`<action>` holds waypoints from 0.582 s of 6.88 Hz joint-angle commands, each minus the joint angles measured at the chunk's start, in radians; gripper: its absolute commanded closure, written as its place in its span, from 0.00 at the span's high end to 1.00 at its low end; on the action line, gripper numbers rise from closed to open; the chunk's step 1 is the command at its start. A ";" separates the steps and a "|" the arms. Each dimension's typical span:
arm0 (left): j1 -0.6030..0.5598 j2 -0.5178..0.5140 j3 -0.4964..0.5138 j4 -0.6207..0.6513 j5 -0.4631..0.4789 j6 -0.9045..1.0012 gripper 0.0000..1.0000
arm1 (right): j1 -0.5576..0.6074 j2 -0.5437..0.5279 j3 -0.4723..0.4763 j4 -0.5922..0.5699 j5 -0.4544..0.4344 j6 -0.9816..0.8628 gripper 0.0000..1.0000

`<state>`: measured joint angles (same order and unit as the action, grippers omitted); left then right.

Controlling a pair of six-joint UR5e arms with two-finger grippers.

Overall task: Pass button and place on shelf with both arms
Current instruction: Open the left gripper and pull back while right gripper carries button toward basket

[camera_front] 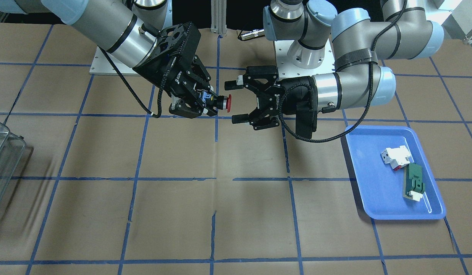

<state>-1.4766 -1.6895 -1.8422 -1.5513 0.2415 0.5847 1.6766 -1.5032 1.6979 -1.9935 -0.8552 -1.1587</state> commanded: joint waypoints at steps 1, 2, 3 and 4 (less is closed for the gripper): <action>-0.014 0.033 0.084 0.003 0.271 -0.315 1.00 | -0.090 0.003 0.006 0.019 -0.096 -0.047 0.01; -0.025 0.034 0.166 -0.013 0.370 -0.354 1.00 | -0.209 0.008 0.009 0.063 -0.135 -0.120 0.01; -0.056 0.046 0.213 -0.015 0.487 -0.435 1.00 | -0.350 0.008 0.006 0.108 -0.152 -0.232 0.03; -0.100 0.054 0.266 -0.010 0.621 -0.551 1.00 | -0.471 0.009 0.000 0.166 -0.262 -0.406 0.03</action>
<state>-1.5317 -1.6461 -1.6420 -1.5630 0.7079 0.1587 1.3574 -1.4959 1.7032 -1.8912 -1.0205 -1.3872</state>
